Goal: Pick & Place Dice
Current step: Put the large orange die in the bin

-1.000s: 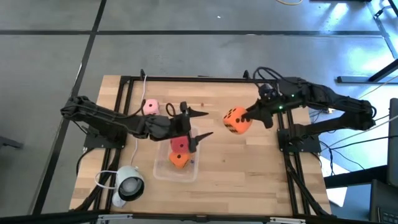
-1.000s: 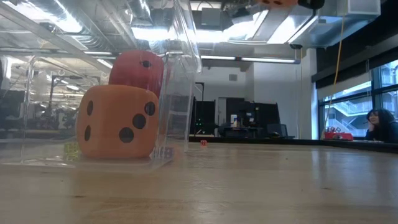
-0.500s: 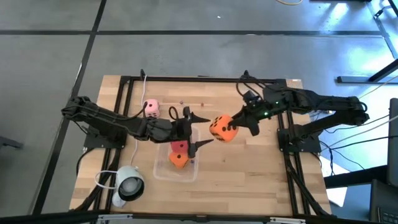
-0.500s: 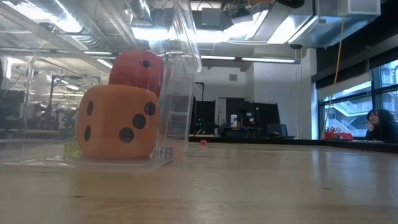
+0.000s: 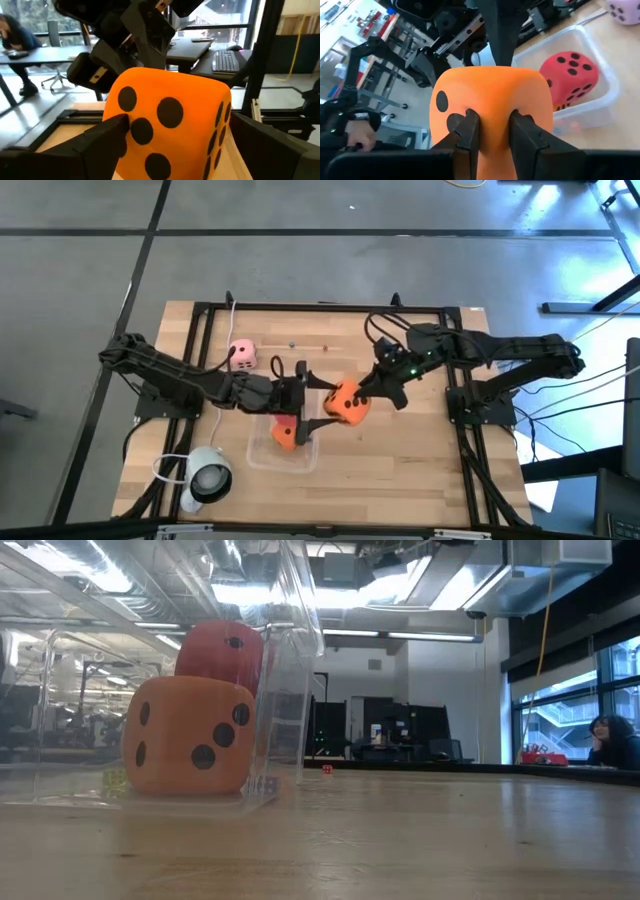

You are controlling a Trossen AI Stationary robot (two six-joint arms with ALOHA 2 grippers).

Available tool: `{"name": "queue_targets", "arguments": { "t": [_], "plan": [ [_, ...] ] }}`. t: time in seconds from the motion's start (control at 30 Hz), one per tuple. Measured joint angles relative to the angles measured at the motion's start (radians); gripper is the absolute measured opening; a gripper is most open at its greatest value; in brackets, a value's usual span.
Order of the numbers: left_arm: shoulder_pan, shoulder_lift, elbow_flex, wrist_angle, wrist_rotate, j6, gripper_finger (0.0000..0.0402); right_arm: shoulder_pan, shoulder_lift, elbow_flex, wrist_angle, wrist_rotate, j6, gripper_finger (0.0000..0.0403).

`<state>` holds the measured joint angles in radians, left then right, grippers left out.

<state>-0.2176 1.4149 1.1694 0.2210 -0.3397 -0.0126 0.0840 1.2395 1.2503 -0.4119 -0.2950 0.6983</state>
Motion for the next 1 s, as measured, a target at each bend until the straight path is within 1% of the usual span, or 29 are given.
{"name": "queue_targets", "arguments": {
  "t": [0.1,0.2,0.37,0.5,0.6,0.7,0.73,0.87,1.0],
  "plan": [
    [-0.001,0.013,0.000,0.005,0.028,0.047,0.0351,0.004,0.012,-0.001,0.027,-0.024,0.002,0.0077],
    [-0.011,0.042,0.000,0.043,0.022,0.059,0.0340,0.005,0.014,-0.001,0.066,-0.044,0.002,0.0069],
    [-0.018,0.090,0.000,0.136,0.010,0.052,0.0309,0.007,0.012,-0.001,0.118,-0.069,0.012,0.0066],
    [-0.019,0.103,0.007,0.131,-0.019,0.034,0.0279,0.008,0.012,-0.001,0.107,-0.068,0.008,0.0066],
    [-0.020,0.102,0.017,0.121,-0.038,0.026,0.0238,0.010,0.012,-0.001,0.113,-0.060,0.004,0.0066],
    [-0.021,0.102,0.024,0.105,-0.062,0.000,0.0169,0.010,0.012,-0.001,0.116,-0.052,-0.001,0.0066],
    [-0.021,0.102,0.024,0.105,-0.062,-0.002,0.0152,0.010,0.013,-0.001,0.116,-0.050,-0.002,0.0066],
    [-0.021,0.100,0.024,0.103,-0.061,-0.023,0.0149,0.010,0.012,-0.001,0.120,-0.045,-0.010,0.0065],
    [-0.026,0.100,0.024,0.111,-0.065,-0.029,0.0149,0.010,0.012,-0.001,0.122,-0.044,-0.024,0.0055]
  ]
}}
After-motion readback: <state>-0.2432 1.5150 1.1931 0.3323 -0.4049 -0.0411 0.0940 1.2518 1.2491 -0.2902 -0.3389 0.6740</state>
